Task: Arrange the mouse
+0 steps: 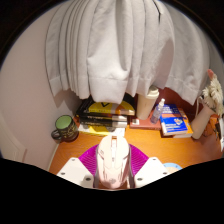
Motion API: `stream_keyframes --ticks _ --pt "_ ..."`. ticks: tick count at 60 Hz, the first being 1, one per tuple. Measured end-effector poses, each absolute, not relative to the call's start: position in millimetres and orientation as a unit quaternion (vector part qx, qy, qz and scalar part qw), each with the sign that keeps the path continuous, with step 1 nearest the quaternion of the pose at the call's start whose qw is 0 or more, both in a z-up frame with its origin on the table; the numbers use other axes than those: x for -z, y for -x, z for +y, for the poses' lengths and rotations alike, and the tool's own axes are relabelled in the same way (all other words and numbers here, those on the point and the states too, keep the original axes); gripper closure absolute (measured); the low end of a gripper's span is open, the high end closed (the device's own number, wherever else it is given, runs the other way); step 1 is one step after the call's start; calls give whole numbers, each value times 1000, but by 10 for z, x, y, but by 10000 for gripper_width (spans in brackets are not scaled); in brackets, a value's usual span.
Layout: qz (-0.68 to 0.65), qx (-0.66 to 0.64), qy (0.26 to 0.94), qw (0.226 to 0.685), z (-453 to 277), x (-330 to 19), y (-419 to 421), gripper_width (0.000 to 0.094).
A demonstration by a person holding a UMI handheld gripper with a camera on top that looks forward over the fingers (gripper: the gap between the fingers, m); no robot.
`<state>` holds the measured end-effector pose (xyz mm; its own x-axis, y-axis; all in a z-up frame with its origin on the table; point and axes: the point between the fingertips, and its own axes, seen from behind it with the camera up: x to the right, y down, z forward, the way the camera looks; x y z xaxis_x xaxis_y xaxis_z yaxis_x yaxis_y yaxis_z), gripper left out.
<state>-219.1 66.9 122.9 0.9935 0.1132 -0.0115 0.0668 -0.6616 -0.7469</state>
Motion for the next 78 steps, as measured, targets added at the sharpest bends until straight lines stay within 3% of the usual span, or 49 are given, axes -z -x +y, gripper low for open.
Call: stream_keyframes --ticks 8,15,20,34,48,61,70,78 --pt "-52 -10 881 470 469 -2045 1485 519" --pt "-45 7 870 490 242 -2214 780 523" --pt "-23 7 877 480 102 -1924 368 523" --pt "-12 -3 929 370 -211 -543 -154 522" --pt "-23 -24 948 316 -347 154 -31 485" --pt "-21 -23 947 320 -324 169 -24 361" --pt "-32 -30 953 299 -365 150 72 140" --pt "-37 -17 949 312 -411 -198 98 140"
